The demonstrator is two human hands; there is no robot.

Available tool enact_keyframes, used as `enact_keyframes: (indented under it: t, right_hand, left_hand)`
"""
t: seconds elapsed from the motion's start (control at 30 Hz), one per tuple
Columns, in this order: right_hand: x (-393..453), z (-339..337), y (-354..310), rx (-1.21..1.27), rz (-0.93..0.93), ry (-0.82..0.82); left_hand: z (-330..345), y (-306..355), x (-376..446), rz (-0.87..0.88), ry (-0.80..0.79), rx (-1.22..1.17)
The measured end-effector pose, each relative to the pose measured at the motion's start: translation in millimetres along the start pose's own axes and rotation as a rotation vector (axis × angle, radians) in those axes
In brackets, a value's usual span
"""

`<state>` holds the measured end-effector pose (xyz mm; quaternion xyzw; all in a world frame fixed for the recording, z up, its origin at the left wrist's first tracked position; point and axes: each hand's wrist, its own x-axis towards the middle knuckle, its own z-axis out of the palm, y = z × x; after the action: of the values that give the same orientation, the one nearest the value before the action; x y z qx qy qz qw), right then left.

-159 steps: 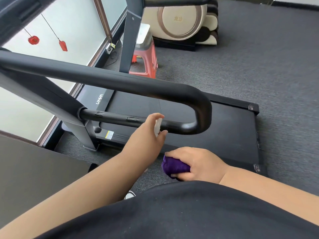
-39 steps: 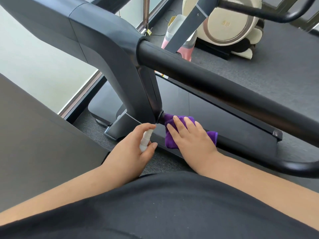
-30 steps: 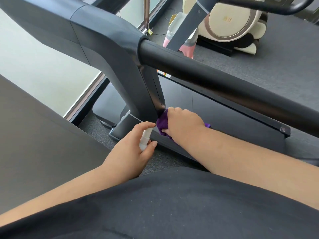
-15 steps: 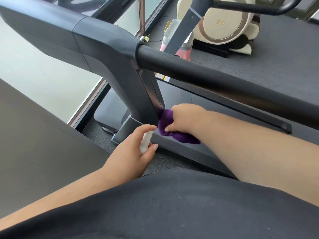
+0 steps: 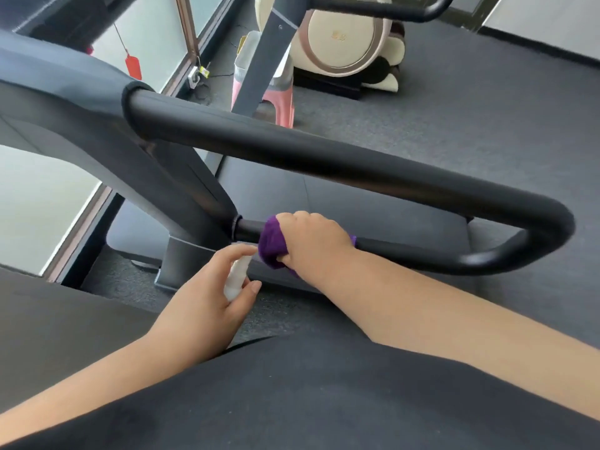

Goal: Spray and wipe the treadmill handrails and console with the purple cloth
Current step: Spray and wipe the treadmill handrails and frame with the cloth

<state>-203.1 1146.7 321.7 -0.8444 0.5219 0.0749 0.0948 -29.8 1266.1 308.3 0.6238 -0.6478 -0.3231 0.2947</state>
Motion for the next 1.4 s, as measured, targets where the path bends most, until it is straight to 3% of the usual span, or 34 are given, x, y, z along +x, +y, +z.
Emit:
enact_keyframes:
  t: [0.27, 0.47, 0.63, 0.83, 1.0, 1.2, 1.4]
  right_hand:
    - [-75.5, -4.9, 102.2, -0.038, 0.204, -0.010]
    - [-47.4, -10.6, 77.7, -0.087, 0.132, -0.056]
    - [-15.1, 8.5, 17.7, -0.133, -0.028, 0.067]
    - [-51.2, 7.6, 76.9, -0.092, 0.036, 0.111]
    - [-107.7, -7.6, 143.7, -0.169, 0.251, -0.015]
    - [-118.1, -33.5, 146.8, -0.353, 0.267, -0.167]
    - [-114.3, -67.3, 139.9, -0.579, 0.418, -0.570]
  left_hand:
    - [13.2, 3.5, 10.9, -0.002, -0.059, -0.083]
    - [16.7, -0.8, 12.4, 0.007, -0.039, -0.093]
    - [36.5, 8.1, 21.6, 0.045, -0.049, -0.058]
    - [55.0, 20.5, 28.8, 0.069, -0.070, -0.046]
    - [64.3, 31.8, 23.1, 0.087, -0.111, -0.080]
    - [61.7, 34.0, 13.5, 0.079, -0.113, -0.086]
    - [63.2, 50.7, -2.0, 0.085, -0.106, -0.049]
